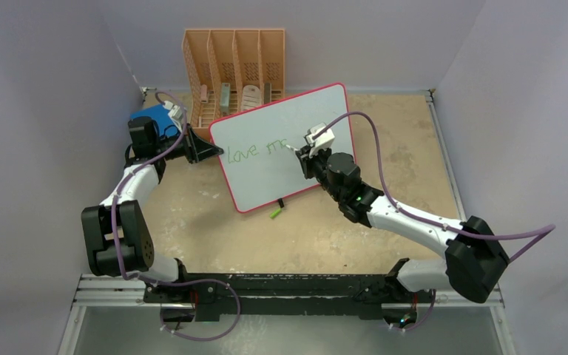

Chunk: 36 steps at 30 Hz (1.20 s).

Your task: Write a sentence on the whiteboard

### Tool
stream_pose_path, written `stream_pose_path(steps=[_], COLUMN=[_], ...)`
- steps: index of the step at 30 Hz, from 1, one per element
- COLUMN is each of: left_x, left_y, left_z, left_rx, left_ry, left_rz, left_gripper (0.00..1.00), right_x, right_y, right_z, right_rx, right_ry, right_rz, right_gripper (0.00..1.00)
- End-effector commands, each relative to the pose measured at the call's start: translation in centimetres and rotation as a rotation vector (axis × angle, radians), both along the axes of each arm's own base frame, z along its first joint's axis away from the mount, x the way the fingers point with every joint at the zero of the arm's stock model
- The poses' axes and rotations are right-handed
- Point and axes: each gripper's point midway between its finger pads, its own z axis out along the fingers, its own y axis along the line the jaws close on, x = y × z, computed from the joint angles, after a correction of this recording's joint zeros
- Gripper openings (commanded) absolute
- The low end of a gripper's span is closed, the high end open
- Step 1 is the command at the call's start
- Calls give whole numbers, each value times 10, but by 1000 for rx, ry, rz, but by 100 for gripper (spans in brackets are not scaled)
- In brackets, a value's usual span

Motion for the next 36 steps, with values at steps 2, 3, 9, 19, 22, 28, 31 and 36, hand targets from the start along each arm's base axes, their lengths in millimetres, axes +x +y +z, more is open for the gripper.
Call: stream_pose_path(steps=[2,3,9,19,22,28,31,36], left_x=[2,2,2,2,2,2,2,2], left_y=[-3,-2,-3,-3,-2,-2,-2,-3], left_z=[20,20,20,21,20,21,20,20], left_rx=[38,39,39,39,40,40,40,40], left_ry=[-130,-129,-130,-132,-131,-132,-131,-132], left_rz=[-20,-17,-19,-19,-18,-17,-17,-17], left_gripper=[0,0,0,0,0,0,0,0], right_x=[7,7,9,15,16,17,17,17], right_y=[-17,-18,-13,-6,-4,-3,-1,-1], right_z=[11,12,19,30,32,37,40,45], right_rx=[14,19,36,52,53,59,63,71], right_ry=[-30,-33,-47,-75,-80,-89,-97,-104], right_rz=[-83,-82,-67,-55,-50,-46,-39,-39], right_gripper=[0,0,0,0,0,0,0,0])
